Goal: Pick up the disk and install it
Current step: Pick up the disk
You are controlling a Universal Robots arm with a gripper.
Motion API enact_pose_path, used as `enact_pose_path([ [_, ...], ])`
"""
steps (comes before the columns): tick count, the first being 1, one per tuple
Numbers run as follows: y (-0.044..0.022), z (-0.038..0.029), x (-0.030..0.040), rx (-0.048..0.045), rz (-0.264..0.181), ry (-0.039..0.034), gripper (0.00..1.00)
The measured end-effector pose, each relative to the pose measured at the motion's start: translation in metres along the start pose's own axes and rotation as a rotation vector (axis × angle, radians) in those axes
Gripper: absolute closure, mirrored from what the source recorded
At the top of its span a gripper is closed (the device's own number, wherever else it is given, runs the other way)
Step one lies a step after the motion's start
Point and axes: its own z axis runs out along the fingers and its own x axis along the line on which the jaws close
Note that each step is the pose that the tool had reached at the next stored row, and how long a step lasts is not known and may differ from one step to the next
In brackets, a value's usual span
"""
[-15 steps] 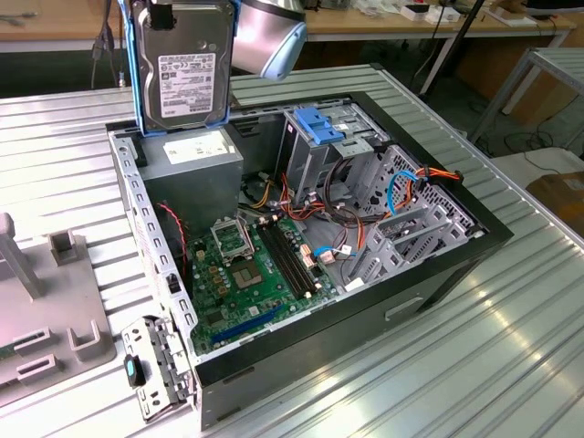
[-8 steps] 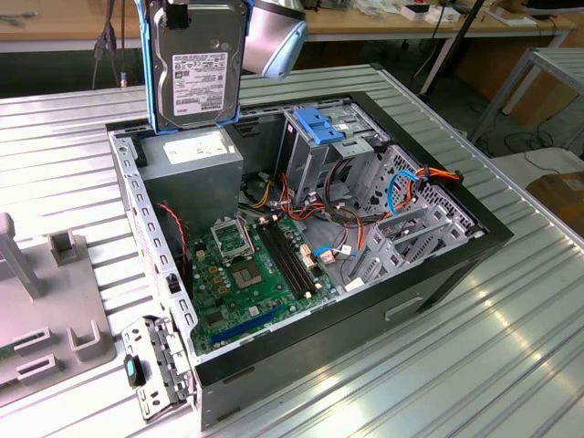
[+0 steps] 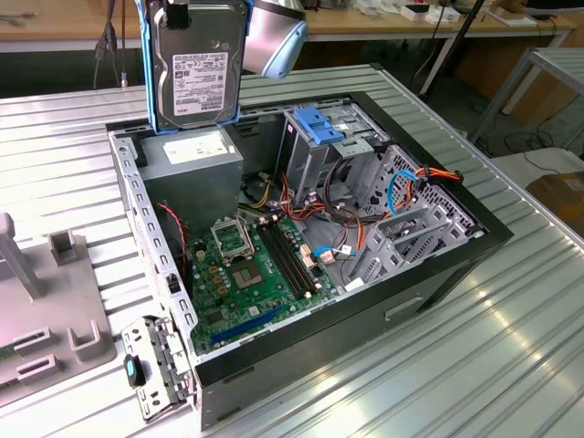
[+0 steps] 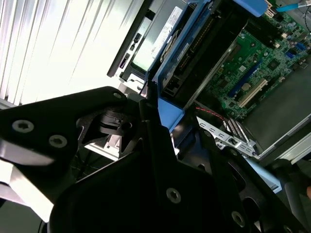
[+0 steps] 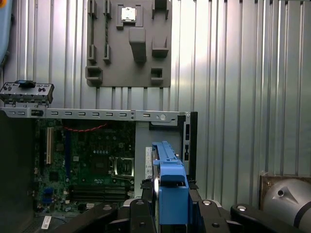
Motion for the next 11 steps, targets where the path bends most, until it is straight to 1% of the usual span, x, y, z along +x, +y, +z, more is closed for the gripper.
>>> enact_pose_path([
  [4, -0.0002, 0.0, 0.0, -0.0001, 0.0, 0.0001, 0.64],
  [6, -0.0025, 0.0, 0.0, 0.0, 0.0, 0.0, 0.64],
  [7, -0.009, -0.0001, 0.0002, -0.0001, 0.0, 0.0007, 0.64],
  [8, -0.0205, -0.0003, 0.0004, -0.0001, 0.0, 0.0008, 0.64],
  [9, -0.0281, -0.0004, 0.0006, -0.0003, 0.0, 0.0008, 0.64],
  [11, -0.0396, -0.0006, 0.0008, -0.0007, 0.0, 0.0008, 0.64],
])
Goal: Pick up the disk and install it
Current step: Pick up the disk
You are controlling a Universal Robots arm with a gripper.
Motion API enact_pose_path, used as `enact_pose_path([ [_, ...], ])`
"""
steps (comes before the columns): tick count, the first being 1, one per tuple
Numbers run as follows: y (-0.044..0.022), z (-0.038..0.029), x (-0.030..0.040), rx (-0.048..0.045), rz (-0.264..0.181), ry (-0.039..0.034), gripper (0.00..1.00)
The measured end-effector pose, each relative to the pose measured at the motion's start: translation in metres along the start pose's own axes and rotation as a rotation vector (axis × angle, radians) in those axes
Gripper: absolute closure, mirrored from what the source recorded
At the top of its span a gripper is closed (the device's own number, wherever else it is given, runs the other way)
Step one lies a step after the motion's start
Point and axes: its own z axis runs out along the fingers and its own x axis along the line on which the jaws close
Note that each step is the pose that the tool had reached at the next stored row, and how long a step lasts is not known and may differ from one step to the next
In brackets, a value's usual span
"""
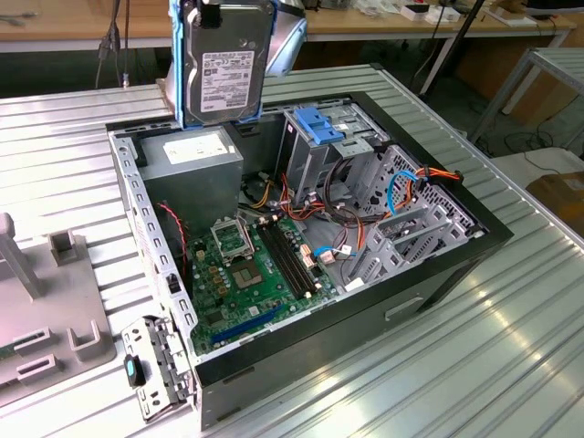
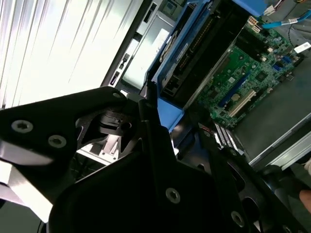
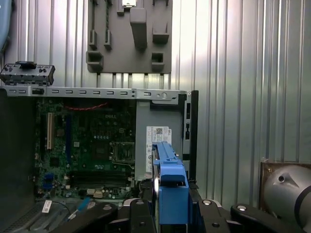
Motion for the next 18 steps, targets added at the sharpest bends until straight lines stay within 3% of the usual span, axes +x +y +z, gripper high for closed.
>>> enact_pose_path([
  [2, -0.0089, -0.0002, 0.0002, -0.0002, 0.0, 0.0, 0.64],
  [5, -0.0091, -0.0001, 0.0007, -0.0002, 0.0, 0.0, 0.64],
  [10, -0.0088, 0.0004, 0.0108, -0.0002, 0.0, 0.0, 0.64],
  [13, -0.0086, 0.0011, 0.0208, -0.0001, 0.0, -0.0001, 0.64],
  [18, -0.0082, 0.0037, 0.0503, -0.0002, 0.0, 0.0, 0.64],
])
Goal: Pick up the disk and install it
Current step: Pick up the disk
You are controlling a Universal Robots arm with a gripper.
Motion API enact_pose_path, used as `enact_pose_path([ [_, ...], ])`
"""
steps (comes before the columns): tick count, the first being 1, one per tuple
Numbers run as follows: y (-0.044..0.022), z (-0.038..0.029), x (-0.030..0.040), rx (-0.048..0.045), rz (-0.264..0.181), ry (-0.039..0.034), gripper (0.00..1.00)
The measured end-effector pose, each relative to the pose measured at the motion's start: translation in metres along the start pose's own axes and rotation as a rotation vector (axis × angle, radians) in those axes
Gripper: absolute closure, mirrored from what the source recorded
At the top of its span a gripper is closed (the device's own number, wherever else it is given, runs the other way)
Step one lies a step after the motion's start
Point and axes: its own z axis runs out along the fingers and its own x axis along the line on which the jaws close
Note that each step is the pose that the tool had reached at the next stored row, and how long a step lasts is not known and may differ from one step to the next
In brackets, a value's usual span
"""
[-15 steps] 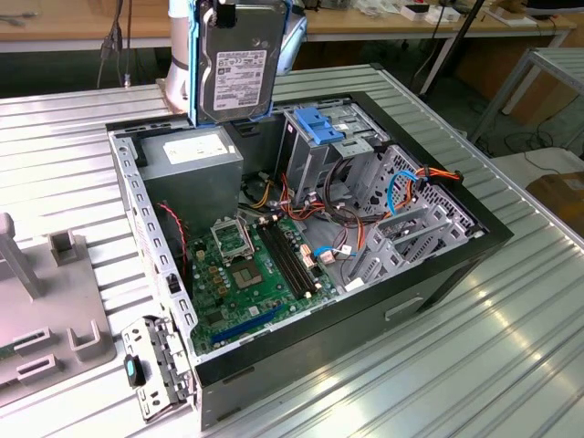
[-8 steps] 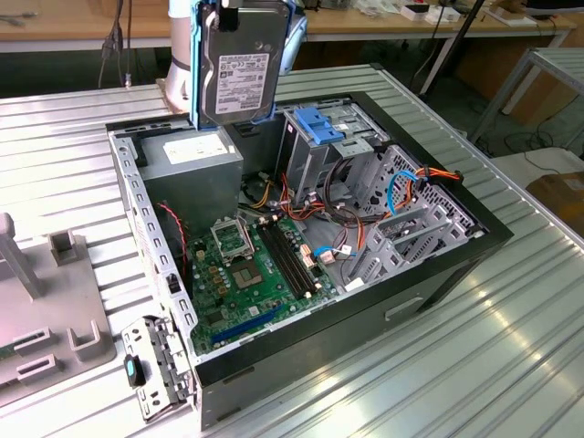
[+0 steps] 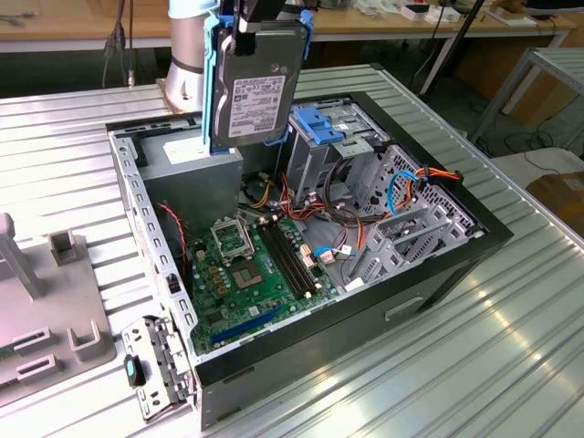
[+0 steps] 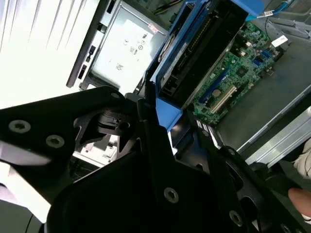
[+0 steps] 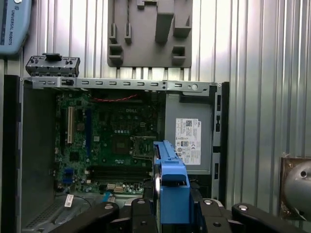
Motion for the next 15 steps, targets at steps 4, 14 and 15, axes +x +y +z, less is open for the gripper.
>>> enact_pose_path([
  [4, 0.0001, 0.0017, 0.0171, 0.0001, 0.0, -0.0001, 0.64],
  [14, 0.0005, 0.0016, 0.0359, 0.0001, 0.0, -0.0001, 0.64],
  [15, 0.0006, 0.0016, 0.0406, 0.0, 0.0, -0.0001, 0.64],
])
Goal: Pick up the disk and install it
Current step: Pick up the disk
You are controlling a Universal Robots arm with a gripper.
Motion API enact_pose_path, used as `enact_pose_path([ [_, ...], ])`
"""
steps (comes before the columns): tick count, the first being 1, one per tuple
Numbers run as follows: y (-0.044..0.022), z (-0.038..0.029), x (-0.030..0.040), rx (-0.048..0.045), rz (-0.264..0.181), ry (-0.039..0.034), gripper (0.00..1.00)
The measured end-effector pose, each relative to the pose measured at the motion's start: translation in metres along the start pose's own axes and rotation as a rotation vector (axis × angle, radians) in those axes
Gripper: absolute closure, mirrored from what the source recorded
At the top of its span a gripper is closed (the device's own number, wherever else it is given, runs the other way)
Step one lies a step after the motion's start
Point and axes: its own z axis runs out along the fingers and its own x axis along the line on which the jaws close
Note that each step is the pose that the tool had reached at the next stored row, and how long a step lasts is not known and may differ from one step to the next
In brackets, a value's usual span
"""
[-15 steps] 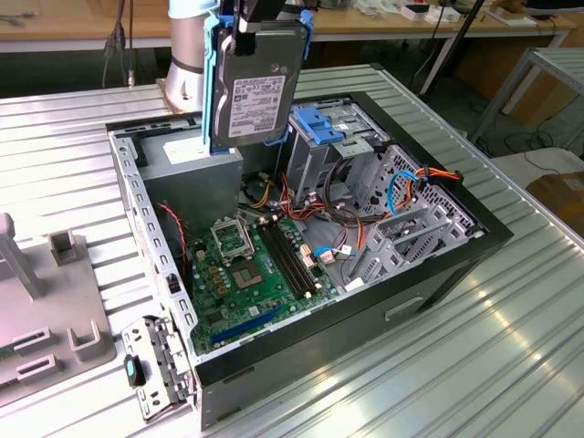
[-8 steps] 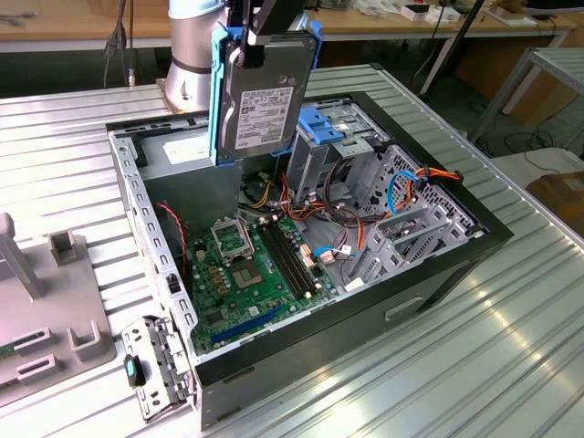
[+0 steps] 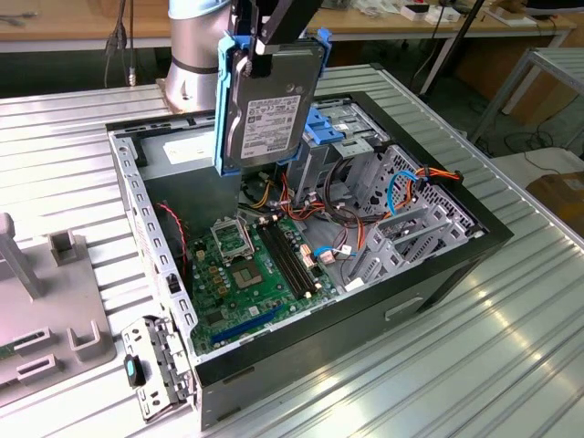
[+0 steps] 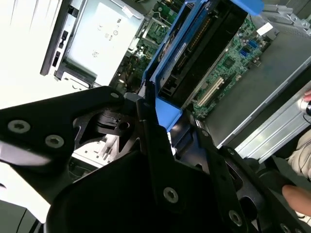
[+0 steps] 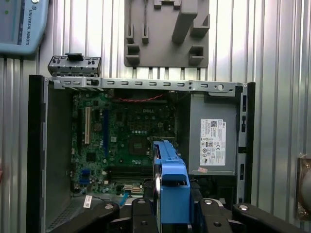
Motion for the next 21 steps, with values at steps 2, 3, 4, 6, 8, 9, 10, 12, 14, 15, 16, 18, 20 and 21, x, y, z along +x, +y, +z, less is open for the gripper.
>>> enact_pose_path([
  [2, 0.0002, 0.0, 0.0064, 0.0001, 0.0, -0.0001, 0.64],
  [3, 0.0002, 0.0, 0.0064, 0.0001, 0.0, -0.0001, 0.64],
  [4, 0.0002, 0.0, 0.0064, 0.0, 0.0, -0.0001, 0.64],
  [6, 0.0001, 0.0, 0.0064, 0.0001, 0.0, 0.0, 0.64],
  [8, 0.0002, 0.0, 0.0065, 0.0001, 0.0, -0.0001, 0.64],
  [9, 0.0002, 0.0, 0.0065, 0.0001, 0.0, 0.0, 0.64],
  [10, 0.0002, 0.0, 0.0065, 0.0, 0.0, 0.0, 0.64],
  [12, 0.0002, 0.0, 0.0066, 0.0001, 0.0, -0.0001, 0.64],
  [14, 0.0002, 0.0, 0.0066, 0.0001, 0.0, -0.0001, 0.64],
  [15, 0.0002, 0.0, 0.0067, 0.0001, 0.0, -0.0001, 0.64],
  [16, 0.0002, 0.0, 0.0067, 0.0, 0.0, -0.0001, 0.64],
  [18, 0.0002, 0.0, 0.0067, 0.0001, 0.0, 0.0, 0.64],
  [20, 0.0002, 0.0, 0.0068, 0.0001, 0.0, -0.0001, 0.64],
  [21, 0.0002, 0.0, 0.0068, 0.0, 0.0, -0.0001, 0.64],
])
